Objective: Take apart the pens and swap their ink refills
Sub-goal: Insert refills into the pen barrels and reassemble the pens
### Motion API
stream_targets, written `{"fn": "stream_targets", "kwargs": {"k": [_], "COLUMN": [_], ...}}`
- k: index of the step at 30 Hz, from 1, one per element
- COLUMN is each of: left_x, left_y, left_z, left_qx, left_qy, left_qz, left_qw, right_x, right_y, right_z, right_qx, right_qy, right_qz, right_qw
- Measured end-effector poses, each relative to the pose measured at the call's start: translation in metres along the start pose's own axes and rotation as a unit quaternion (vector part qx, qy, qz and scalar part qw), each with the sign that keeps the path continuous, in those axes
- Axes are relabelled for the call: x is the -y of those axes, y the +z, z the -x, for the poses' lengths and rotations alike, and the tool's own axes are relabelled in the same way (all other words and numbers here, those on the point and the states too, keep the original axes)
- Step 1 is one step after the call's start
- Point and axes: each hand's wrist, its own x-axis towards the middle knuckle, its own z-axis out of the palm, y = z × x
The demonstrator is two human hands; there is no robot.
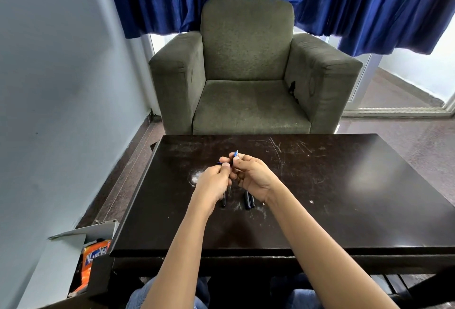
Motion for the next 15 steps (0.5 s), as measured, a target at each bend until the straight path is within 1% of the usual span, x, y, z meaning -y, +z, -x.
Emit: {"fn": "stream_targets", "kwargs": {"k": [4,6,9,15], "left_x": [0.0011,0.0021,0.0024,0.0027], "left_y": [-0.0007,0.0,-0.0002,-0.0003], "left_z": [-0.001,-0.0017,-0.0018,-0.0017], "left_qx": [0.002,0.002,-0.007,0.003], "left_qy": [-0.003,-0.002,-0.006,-0.008], "left_qz": [-0.008,-0.012,-0.022,-0.023], "left_qw": [1.0,1.0,1.0,1.0], "right_x": [-0.001,-0.0015,0.0003,0.0001], "right_y": [-0.0009,-0.0024,-0.0016,0.0023], "right_z": [0.0005,-0.0011,-0.0012,0.0038], "right_qx": [-0.016,-0.029,-0.026,-0.028], "right_qy": [0.006,0.008,0.011,0.013], "right_qz": [0.04,0.029,0.009,0.03], "right_qw": [0.999,0.999,1.0,0.999]}}
